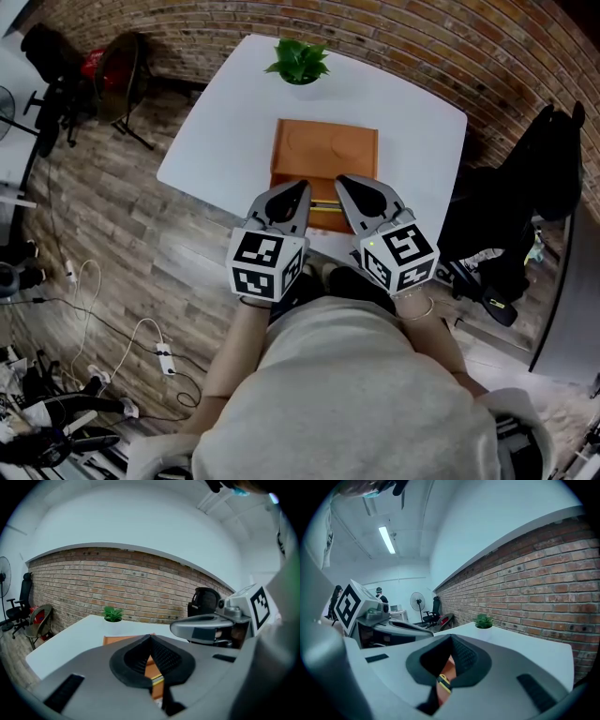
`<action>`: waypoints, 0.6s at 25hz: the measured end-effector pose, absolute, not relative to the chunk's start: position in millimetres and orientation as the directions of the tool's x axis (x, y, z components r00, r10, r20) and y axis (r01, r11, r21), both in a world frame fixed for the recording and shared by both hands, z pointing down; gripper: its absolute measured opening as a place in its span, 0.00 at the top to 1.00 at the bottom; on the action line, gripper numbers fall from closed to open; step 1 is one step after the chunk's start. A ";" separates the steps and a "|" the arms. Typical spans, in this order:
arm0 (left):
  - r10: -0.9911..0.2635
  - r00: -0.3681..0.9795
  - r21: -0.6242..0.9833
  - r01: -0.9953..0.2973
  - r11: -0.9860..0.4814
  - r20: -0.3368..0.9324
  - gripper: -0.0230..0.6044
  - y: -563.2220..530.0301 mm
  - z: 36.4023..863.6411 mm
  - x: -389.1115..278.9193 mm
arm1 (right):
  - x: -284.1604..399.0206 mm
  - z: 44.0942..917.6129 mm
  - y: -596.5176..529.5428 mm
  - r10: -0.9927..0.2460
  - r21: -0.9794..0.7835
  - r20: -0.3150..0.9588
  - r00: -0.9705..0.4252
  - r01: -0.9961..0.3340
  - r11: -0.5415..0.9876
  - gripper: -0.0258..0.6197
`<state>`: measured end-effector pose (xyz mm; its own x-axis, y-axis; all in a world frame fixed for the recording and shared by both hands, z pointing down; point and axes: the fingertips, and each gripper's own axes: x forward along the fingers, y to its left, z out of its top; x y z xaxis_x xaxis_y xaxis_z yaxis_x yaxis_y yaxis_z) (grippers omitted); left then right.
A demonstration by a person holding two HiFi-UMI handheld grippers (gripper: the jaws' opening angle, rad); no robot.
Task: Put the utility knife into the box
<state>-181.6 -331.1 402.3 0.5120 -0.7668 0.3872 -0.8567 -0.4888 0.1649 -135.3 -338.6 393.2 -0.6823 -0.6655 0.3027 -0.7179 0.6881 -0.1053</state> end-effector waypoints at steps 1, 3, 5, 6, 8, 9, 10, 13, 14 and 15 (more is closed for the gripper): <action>-0.767 0.511 0.165 -0.857 -0.488 0.388 0.95 -331.0 402.4 -181.6 | -134.8 393.5 -339.0 -0.666 -0.105 0.303 -0.682 -0.718 0.688 0.96; -0.767 0.510 0.163 -0.858 -0.487 0.389 0.95 -330.9 402.9 -181.8 | -134.2 394.2 -339.3 -0.666 -0.106 0.305 -0.681 -0.719 0.687 0.96; -0.767 0.510 0.163 -0.858 -0.487 0.390 0.95 -330.9 403.8 -182.2 | -134.4 395.7 -339.1 -0.664 -0.108 0.307 -0.682 -0.718 0.687 0.96; -0.766 0.510 0.163 -0.858 -0.487 0.391 0.95 -331.0 404.0 -182.5 | -134.7 396.9 -338.9 -0.663 -0.110 0.309 -0.682 -0.718 0.687 0.96; -0.764 0.513 0.166 -0.856 -0.489 0.393 0.95 -331.0 404.1 -182.5 | -135.0 399.6 -338.1 -0.660 -0.115 0.316 -0.681 -0.718 0.686 0.96; -0.761 0.515 0.168 -0.855 -0.491 0.394 0.95 -330.9 404.1 -182.1 | -134.9 400.8 -337.8 -0.659 -0.116 0.319 -0.681 -0.718 0.686 0.96; -0.760 0.517 0.169 -0.853 -0.494 0.394 0.95 -330.9 404.0 -181.8 | -134.8 401.8 -337.6 -0.658 -0.117 0.322 -0.680 -0.719 0.685 0.96; -0.755 0.522 0.170 -0.850 -0.498 0.397 0.95 -331.2 404.9 -181.3 | -135.0 404.6 -337.3 -0.654 -0.120 0.329 -0.681 -0.717 0.686 0.96; -0.754 0.523 0.171 -0.849 -0.499 0.397 0.95 -331.5 405.4 -181.3 | -135.2 405.6 -337.1 -0.652 -0.124 0.330 -0.683 -0.716 0.687 0.96; -0.753 0.524 0.173 -0.849 -0.500 0.397 0.95 -331.7 406.0 -181.2 | -135.5 406.6 -336.8 -0.648 -0.128 0.331 -0.686 -0.713 0.689 0.96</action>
<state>-181.2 -331.7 406.0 0.5242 -0.7533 0.3972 -0.8489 -0.4996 0.1726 -135.5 -336.8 406.6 -0.6856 -0.6484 0.3309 -0.7134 0.6889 -0.1280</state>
